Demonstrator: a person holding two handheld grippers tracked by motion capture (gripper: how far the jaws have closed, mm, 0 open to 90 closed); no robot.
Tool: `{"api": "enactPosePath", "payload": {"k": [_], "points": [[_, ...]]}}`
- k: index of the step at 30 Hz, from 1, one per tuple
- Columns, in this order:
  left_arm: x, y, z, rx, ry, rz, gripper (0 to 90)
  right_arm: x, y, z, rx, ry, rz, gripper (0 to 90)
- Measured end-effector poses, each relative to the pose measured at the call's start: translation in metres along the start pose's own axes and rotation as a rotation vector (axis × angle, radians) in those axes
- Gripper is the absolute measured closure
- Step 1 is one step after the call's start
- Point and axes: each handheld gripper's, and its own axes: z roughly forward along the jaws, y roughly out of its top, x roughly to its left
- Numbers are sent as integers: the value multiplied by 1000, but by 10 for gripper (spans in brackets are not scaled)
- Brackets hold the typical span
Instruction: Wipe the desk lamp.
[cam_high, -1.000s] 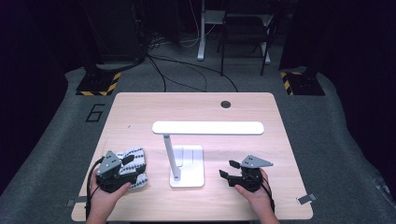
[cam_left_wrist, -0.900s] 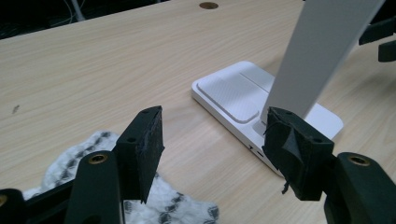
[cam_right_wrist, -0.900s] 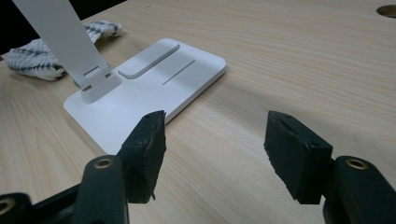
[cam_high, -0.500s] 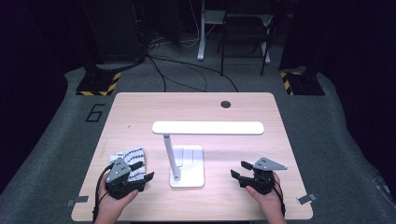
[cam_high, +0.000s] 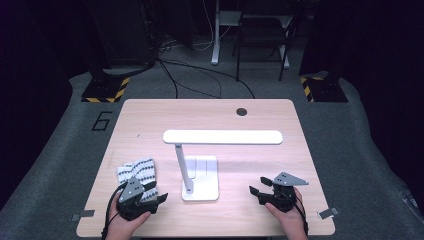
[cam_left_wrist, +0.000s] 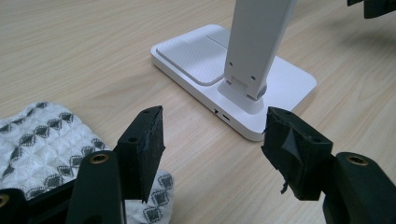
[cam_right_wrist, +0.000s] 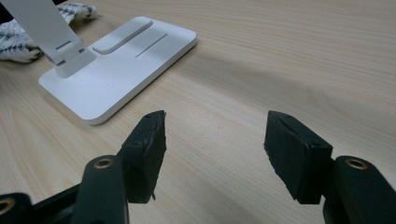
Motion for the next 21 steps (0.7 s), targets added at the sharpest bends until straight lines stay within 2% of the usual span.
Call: {"api": "enactPosePath", "payload": {"k": [10,12,17,18,21], "points": [[-1,-4,12,25,-26,-1,380,7,-2,11,43,0,-51,386],[-1,-4,14,36,-40,-1,380,7,-3,12,56,-5,-56,386],[0,-3,18,40,-46,0,380,7,-6,11,75,-21,-59,385],[0,-3,19,27,-40,0,379,6,-6,11,71,-21,-58,385],[0,-2,21,40,-46,5,379,5,-7,9,75,-32,-62,385]]}}
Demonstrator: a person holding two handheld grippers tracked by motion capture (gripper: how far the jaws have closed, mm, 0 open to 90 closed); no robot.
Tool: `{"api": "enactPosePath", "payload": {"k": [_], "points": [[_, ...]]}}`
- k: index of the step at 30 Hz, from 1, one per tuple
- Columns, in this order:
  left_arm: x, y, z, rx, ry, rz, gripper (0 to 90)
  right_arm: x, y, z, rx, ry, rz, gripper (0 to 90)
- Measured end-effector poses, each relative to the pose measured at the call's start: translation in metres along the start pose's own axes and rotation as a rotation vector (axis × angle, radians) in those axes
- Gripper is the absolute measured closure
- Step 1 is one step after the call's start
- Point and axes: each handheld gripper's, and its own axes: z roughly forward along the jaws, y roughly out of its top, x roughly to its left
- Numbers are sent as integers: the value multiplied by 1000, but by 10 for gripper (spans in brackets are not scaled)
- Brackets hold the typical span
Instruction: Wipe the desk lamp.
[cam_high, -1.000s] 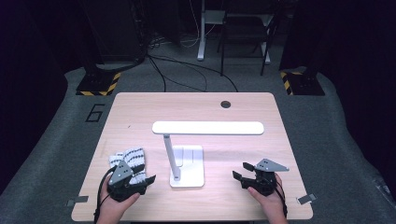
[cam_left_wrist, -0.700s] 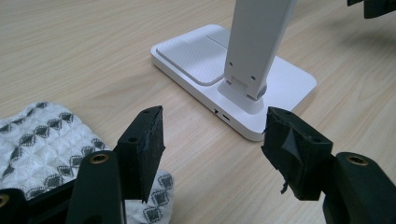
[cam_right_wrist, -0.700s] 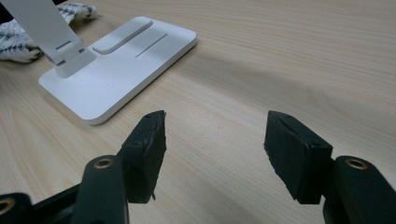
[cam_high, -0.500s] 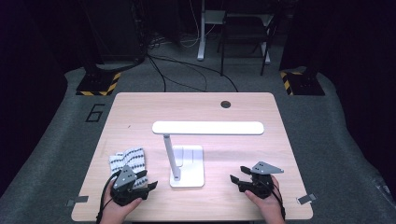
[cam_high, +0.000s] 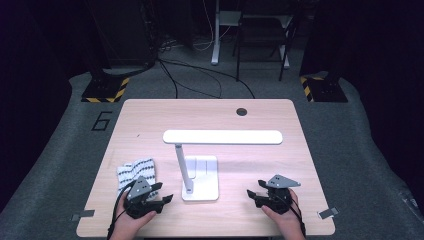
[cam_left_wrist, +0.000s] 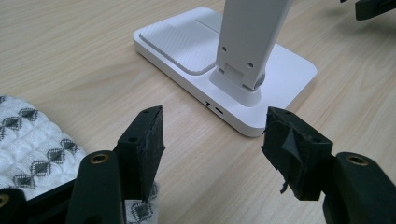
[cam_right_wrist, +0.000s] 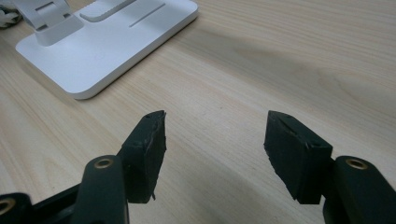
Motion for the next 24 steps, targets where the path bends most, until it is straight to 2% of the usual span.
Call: {"api": "enactPosePath", "payload": {"k": [4,6,9,13,19,24], "points": [[-1,2,3,-9,0,-6,378,0,-2,-2,-2,-14,21,385],[-3,4,5,-24,-10,-13,377,-2,-2,-2,-1,-16,8,385],[-9,10,12,-39,-38,-23,376,-2,-3,-3,-2,-21,25,385],[-20,20,24,-37,-58,-10,376,-2,-4,-3,-6,-24,39,385],[-25,33,36,-66,-53,-27,380,-3,-4,-4,-8,-17,35,385],[-26,43,44,-86,-22,-24,449,-3,-4,-5,-20,-28,37,385]]}}
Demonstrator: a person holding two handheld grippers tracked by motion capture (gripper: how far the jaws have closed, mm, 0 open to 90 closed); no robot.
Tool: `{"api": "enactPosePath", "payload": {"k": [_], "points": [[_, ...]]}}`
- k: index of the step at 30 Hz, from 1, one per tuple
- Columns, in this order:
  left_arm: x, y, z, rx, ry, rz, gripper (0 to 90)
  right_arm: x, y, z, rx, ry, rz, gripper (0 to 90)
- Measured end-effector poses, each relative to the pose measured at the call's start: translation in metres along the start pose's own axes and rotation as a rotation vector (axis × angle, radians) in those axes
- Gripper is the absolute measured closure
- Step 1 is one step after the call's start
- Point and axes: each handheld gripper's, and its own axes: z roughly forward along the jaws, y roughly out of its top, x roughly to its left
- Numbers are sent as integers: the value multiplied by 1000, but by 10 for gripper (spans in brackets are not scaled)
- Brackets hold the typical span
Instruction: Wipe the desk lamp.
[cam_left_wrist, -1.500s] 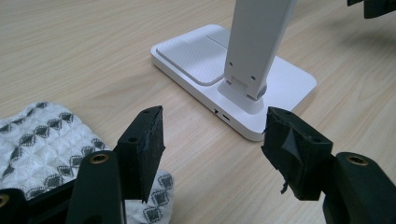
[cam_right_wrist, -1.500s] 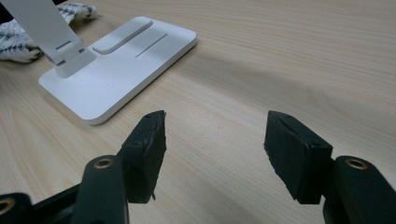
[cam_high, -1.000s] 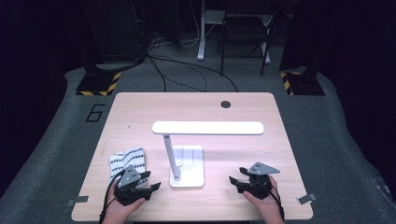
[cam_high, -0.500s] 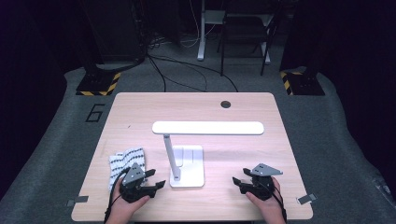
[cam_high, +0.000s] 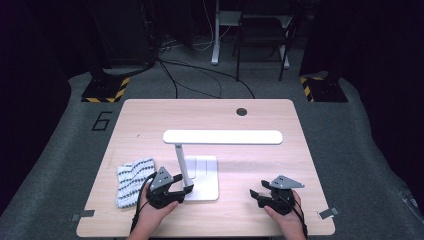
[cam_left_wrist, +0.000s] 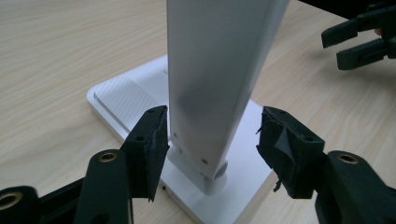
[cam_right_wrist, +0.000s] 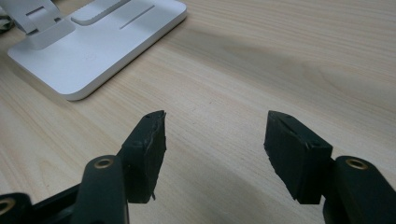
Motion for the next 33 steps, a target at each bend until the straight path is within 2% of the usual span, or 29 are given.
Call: {"api": "enactPosePath", "payload": {"k": [3,5,8,22,26,33], "points": [[0,4,3,-7,17,-5,489,0,0,-1,8,9,-3,385],[1,6,5,-9,21,-6,515,0,0,-1,-2,-1,7,385],[1,8,8,-12,37,12,559,-1,0,-1,2,2,-1,385],[7,16,17,1,10,64,595,1,0,-3,-5,2,3,386],[8,18,21,0,2,67,601,0,0,-2,-11,0,4,385],[11,22,27,10,-33,82,607,0,0,-2,-5,6,-3,385]]}}
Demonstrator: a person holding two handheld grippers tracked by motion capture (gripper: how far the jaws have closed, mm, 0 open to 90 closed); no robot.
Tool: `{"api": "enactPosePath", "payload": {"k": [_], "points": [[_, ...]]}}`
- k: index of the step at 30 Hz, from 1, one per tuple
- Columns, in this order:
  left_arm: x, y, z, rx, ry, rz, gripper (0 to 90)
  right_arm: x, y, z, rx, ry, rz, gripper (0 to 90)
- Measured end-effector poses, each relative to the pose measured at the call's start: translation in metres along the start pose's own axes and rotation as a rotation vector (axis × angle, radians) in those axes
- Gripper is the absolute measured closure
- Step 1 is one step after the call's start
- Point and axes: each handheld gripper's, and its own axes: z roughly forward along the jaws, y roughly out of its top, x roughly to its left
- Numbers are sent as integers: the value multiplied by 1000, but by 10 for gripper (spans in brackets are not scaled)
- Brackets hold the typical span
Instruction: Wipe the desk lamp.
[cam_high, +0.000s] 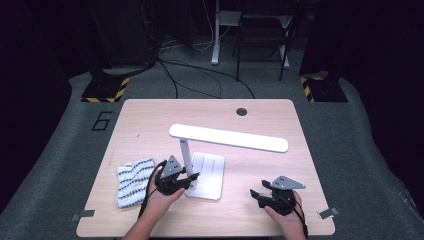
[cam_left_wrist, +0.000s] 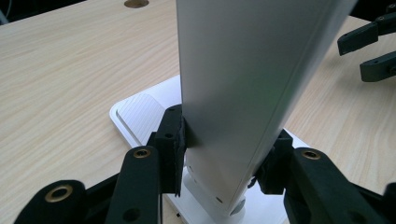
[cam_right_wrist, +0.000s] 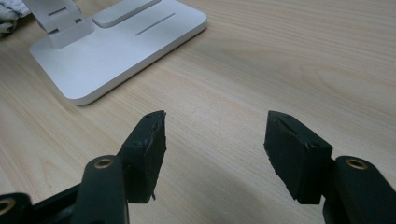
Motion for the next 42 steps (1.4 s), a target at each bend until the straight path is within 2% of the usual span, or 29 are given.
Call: {"api": "enactPosePath", "payload": {"k": [6,10,14,15,19,26,27,28,36,42], "points": [[0,2,5,-6,-23,15,609,0,0,0,-5,-4,2,385],[0,3,8,-16,-62,42,610,0,0,0,-6,-3,1,385],[1,6,11,-1,-126,84,611,1,0,0,-2,-2,3,385],[1,6,13,-6,-136,82,611,1,0,0,0,-1,0,385],[3,9,15,4,-145,87,610,1,0,0,-1,-1,-1,385],[8,9,10,14,-112,50,615,1,0,0,-1,2,-2,385],[8,9,11,-2,-101,33,617,1,0,0,0,2,-1,385],[9,9,10,7,-100,36,622,1,0,0,0,3,-3,385],[19,11,8,-10,-50,-8,640,2,0,1,3,1,-5,385],[28,13,7,-17,-20,-19,644,2,0,1,3,2,-4,385]]}}
